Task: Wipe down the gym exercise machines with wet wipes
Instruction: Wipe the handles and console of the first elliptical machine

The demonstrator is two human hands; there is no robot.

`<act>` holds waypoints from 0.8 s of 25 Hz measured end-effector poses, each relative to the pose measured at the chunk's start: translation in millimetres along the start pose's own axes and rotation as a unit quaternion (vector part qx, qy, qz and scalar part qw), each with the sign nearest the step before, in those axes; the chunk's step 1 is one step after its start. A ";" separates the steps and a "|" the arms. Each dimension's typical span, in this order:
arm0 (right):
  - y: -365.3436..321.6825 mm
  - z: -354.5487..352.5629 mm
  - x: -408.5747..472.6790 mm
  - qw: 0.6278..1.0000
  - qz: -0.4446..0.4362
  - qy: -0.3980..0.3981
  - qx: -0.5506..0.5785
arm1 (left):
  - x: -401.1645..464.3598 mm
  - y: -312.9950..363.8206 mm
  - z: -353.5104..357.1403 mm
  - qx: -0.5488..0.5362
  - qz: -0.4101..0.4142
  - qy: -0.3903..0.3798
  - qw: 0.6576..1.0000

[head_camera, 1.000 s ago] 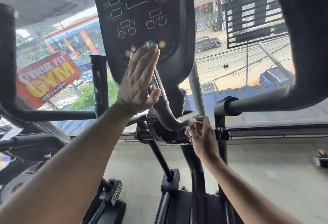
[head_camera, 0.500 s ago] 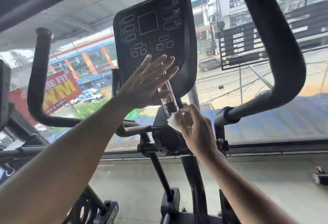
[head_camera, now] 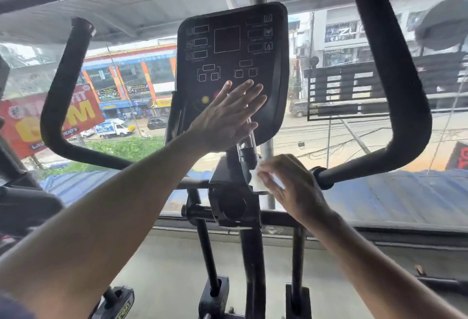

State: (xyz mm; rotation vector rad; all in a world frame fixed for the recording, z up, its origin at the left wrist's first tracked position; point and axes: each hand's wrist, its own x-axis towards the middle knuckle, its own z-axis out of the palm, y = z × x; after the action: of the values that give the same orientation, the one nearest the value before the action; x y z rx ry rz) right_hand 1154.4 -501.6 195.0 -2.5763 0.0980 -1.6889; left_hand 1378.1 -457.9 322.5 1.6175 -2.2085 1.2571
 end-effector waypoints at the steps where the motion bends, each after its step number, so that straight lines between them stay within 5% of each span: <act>1: 2.9 -0.9 20.2 0.997 -0.061 -0.035 -0.026 | 0.0 0.0 -0.8 -0.004 0.000 0.007 1.000; 5: 18.2 4.8 54.1 0.942 -0.262 -0.178 -0.113 | -2.1 0.7 -1.0 -0.014 0.004 0.004 1.000; 10: 20.5 8.5 31.6 0.876 -0.358 -0.267 -0.183 | -2.2 1.4 -3.2 -0.023 -0.011 0.001 1.000; 14: 10.3 2.4 36.0 0.873 -0.366 -0.259 -0.193 | -2.9 2.1 -1.7 -0.030 -0.015 0.002 0.999; 20: -4.3 14.2 50.8 0.891 -0.254 -0.295 -0.232 | -3.0 3.2 -1.4 -0.041 -0.023 0.002 0.999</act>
State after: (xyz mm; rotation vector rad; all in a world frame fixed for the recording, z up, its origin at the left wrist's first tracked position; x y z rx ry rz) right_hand 1187.7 -501.5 236.2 -3.6133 -0.2593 -0.9471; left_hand 1376.2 -454.5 320.1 1.6249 -2.1772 1.1411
